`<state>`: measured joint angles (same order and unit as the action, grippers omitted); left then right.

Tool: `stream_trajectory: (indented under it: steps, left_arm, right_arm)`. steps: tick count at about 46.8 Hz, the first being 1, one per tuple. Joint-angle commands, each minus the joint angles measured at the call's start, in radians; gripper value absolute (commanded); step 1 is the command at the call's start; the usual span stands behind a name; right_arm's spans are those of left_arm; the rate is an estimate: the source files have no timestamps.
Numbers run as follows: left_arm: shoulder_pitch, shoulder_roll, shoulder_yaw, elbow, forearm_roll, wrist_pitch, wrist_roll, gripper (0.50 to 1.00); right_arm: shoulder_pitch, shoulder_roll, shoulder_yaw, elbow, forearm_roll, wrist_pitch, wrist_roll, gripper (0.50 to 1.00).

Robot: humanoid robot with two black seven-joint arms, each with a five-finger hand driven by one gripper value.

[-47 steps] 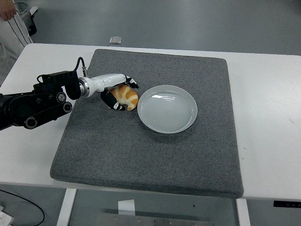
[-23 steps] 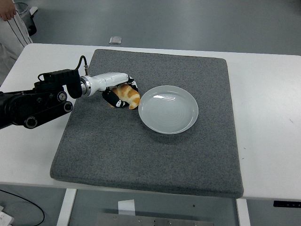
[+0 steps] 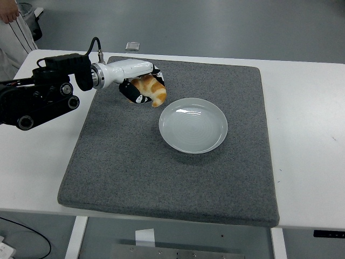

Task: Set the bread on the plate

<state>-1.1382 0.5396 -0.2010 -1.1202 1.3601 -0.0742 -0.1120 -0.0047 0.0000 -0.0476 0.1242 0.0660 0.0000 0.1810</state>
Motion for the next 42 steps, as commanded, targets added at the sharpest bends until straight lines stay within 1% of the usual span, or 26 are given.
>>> stream_trajectory:
  steps: [1, 7, 24, 42]
  left_arm:
    - [-0.021, -0.010, -0.001, -0.015, -0.001, -0.012, 0.000, 0.500]
    - [-0.043, -0.023, 0.000, -0.033, -0.012, -0.016, 0.000, 0.500]
    - [-0.061, -0.064, 0.003, -0.035, -0.013, -0.019, 0.000, 0.500]
    - [-0.129, -0.056, 0.002, -0.036, -0.013, -0.071, 0.000, 0.500]
  right_arm:
    - [0.000, 0.000, 0.002, 0.000, 0.000, 0.000, 0.000, 0.932]
    - [0.000, 0.000, 0.000, 0.000, 0.000, 0.000, 0.000, 0.932]
    - [0.000, 0.000, 0.002, 0.000, 0.000, 0.000, 0.000, 0.932]
    - [0.000, 0.000, 0.000, 0.000, 0.000, 0.000, 0.000, 0.932]
